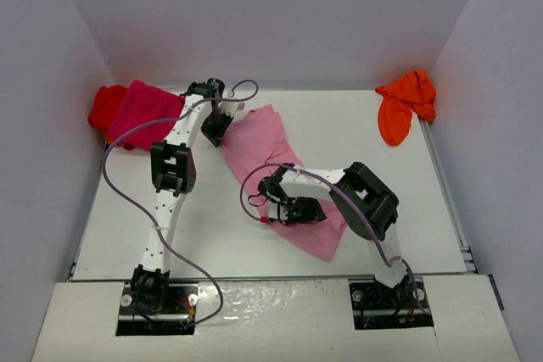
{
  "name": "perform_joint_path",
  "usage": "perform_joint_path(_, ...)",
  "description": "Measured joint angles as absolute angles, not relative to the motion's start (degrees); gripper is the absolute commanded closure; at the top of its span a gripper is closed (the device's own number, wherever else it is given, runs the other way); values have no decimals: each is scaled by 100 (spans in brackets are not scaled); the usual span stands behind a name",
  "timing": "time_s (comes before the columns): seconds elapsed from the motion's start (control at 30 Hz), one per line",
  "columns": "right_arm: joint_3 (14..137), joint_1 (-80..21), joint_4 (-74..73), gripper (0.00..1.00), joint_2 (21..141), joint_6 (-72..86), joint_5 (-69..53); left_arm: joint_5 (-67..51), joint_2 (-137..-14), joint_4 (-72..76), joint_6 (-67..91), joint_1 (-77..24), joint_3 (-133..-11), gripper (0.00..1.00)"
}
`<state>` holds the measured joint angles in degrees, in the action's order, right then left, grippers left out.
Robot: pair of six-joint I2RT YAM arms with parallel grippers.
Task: Fold and stack the t-shirts
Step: Rotate the tshirt 90 degrees
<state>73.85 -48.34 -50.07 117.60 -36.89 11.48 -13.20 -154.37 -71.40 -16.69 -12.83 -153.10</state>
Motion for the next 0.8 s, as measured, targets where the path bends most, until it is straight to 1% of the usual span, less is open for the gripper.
perform_joint_path(0.13,7247,-5368,-5003,100,11550,-3573,873,-1325,-14763,-6472,-1568,-992,-14040,100)
perform_joint_path(0.23,7268,-5409,-4848,100,11233,-3508,797,-1373,-14487,-6240,-1562,-802,-13535,100)
perform_joint_path(0.37,7790,-4986,-4785,100,10287,-3511,978,-1363,-14242,-6106,-1577,-624,-13184,100)
perform_joint_path(0.47,8454,-4348,-4536,100,9539,-3582,1214,-1440,-14003,-6122,-1593,-616,-13043,100)
perform_joint_path(0.57,8656,-3720,-4398,100,8994,-3656,1536,-1619,-13691,-6187,-1659,-673,-13021,100)
perform_joint_path(0.67,8356,-3420,-4407,100,8910,-3718,1756,-1722,-13382,-6293,-1791,-803,-13028,100)
perform_joint_path(0.8,7766,-3325,-4419,100,9483,-3749,1789,-1888,-13265,-6634,-2061,-1086,-13072,100)
